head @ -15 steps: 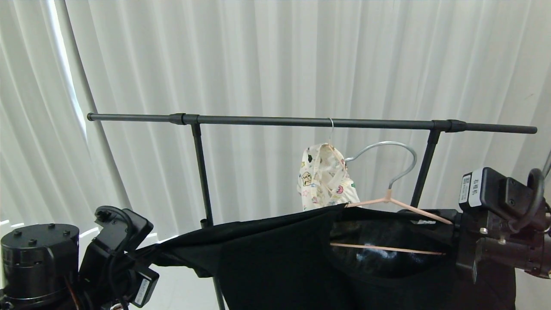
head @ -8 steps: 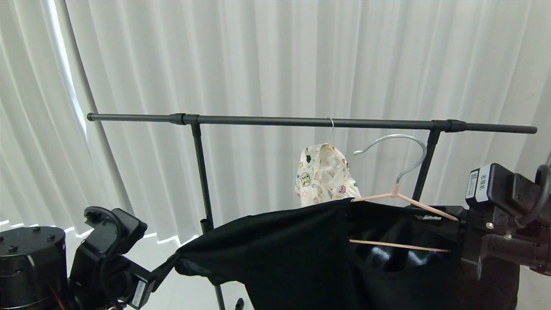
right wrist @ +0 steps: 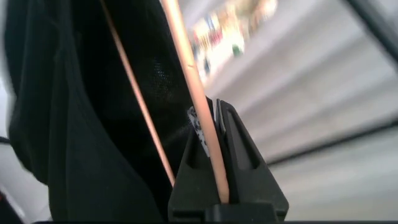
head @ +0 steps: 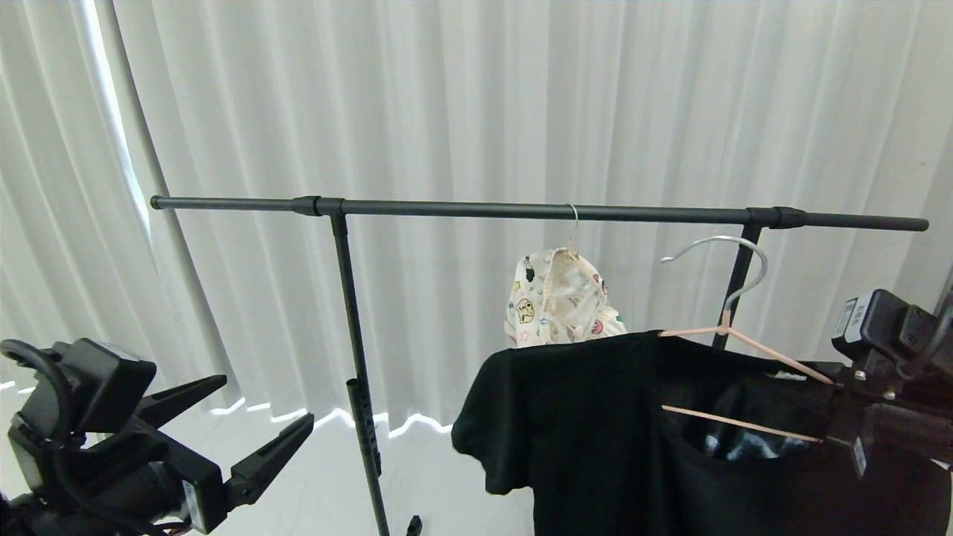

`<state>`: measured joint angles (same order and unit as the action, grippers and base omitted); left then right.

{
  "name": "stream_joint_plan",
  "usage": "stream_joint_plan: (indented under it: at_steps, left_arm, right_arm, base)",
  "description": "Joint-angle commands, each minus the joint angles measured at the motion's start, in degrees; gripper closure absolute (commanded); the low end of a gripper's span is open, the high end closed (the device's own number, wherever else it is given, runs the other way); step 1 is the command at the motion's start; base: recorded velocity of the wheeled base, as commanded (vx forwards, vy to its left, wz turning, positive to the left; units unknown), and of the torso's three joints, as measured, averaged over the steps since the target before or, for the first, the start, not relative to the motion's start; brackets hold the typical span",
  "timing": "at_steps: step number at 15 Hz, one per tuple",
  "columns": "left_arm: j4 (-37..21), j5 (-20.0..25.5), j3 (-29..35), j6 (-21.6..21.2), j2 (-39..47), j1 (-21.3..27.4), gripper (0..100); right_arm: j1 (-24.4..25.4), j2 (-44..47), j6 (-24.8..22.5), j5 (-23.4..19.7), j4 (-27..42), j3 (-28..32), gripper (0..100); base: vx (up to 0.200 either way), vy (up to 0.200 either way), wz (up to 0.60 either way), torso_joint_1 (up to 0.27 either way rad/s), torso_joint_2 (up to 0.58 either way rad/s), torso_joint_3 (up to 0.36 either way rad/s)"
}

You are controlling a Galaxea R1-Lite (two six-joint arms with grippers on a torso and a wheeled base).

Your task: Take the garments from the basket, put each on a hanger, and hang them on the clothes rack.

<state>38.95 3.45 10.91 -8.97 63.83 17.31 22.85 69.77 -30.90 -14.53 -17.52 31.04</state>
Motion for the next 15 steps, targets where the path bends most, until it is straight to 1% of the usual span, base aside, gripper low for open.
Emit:
stream_joint_plan:
  at_steps: [1,2,4,6,7,8,9,12,13,14,15]
  left_arm:
    - [0.0,-0.3,-0.4,0.4,-3.1,-0.6,0]
    - [-0.1,-0.6,-0.7,0.2,-2.7,-2.4,0]
    - [-0.1,-1.3,0.3,-1.3,-1.0,-8.0,0]
    - [-0.1,-3.4,0.4,-5.7,1.1,-16.2,0]
    - [-0.1,-3.4,0.4,-7.7,1.7,-19.3,0]
    - [-0.1,-3.4,0.4,-8.9,2.1,-21.0,0]
    - [-0.1,-3.4,0.6,-9.3,2.2,-21.4,0]
    - [-0.1,-3.5,0.5,-9.2,2.0,-21.4,0]
    - [-0.1,-3.5,0.6,-9.2,2.0,-21.4,0]
    - [0.0,-3.5,0.8,-9.2,1.6,-21.4,0]
    - [0.2,-3.4,0.7,-9.3,0.9,-21.4,0]
  right_arm:
    - [-4.3,-4.4,0.0,0.2,0.3,-4.4,100]
    - [-6.6,-6.6,0.0,1.1,1.3,-6.2,100]
    - [-12.7,-10.7,0.0,1.4,6.9,-6.9,100]
    - [-17.6,-14.3,0.4,1.4,13.5,-6.9,100]
    - [-18.8,-15.6,1.5,1.5,16.3,-6.9,100]
    - [-19.4,-16.6,2.4,1.8,18.3,-6.9,100]
    - [-19.9,-17.6,2.8,2.3,20.0,-6.8,100]
    - [-20.6,-19.4,3.3,6.8,23.3,-6.6,100]
    - [-20.7,-19.4,3.4,6.9,23.4,-6.6,100]
    - [-21.4,-19.7,4.1,8.7,24.5,-6.4,100]
    - [-23.8,-19.3,4.1,12.2,26.6,-5.1,100]
  base:
    - [0.0,0.0,0.0,0.0,0.0,0.0]
    - [0.0,0.0,0.0,0.0,0.0,0.0]
    - [0.0,0.0,0.0,0.0,0.0,0.0]
    - [0.0,0.0,0.0,0.0,0.0,0.0]
    - [0.0,0.0,0.0,0.0,0.0,0.0]
    - [0.0,0.0,0.0,0.0,0.0,0.0]
    - [0.0,0.0,0.0,0.0,0.0,0.0]
    - [0.0,0.0,0.0,0.0,0.0,0.0]
    - [0.0,0.0,0.0,0.0,0.0,0.0]
    - [0.0,0.0,0.0,0.0,0.0,0.0]
    - [0.0,0.0,0.0,0.0,0.0,0.0]
